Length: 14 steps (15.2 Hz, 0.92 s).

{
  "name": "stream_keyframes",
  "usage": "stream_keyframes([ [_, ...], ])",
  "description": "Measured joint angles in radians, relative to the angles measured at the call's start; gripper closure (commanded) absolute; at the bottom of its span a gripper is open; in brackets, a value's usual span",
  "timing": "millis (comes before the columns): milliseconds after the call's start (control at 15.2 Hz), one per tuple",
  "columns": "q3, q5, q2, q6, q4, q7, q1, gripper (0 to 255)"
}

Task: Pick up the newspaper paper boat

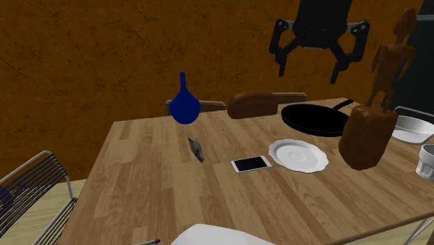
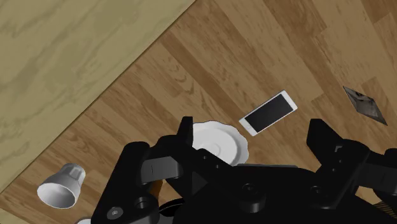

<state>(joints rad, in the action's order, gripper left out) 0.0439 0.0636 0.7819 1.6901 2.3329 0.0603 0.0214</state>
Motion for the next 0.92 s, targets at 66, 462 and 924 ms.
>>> stream_keyframes([
  [66, 0.000, 0.000, 0.000, 0.000, 0.000, 0.000, 0.000, 0],
  [462, 0.033, 0.036, -0.110, 0.138, 0.039, -0.019, -0.040, 0],
  [924, 0.079, 0.080, -0.305, 0.322, 0.039, -0.054, -0.094, 0],
])
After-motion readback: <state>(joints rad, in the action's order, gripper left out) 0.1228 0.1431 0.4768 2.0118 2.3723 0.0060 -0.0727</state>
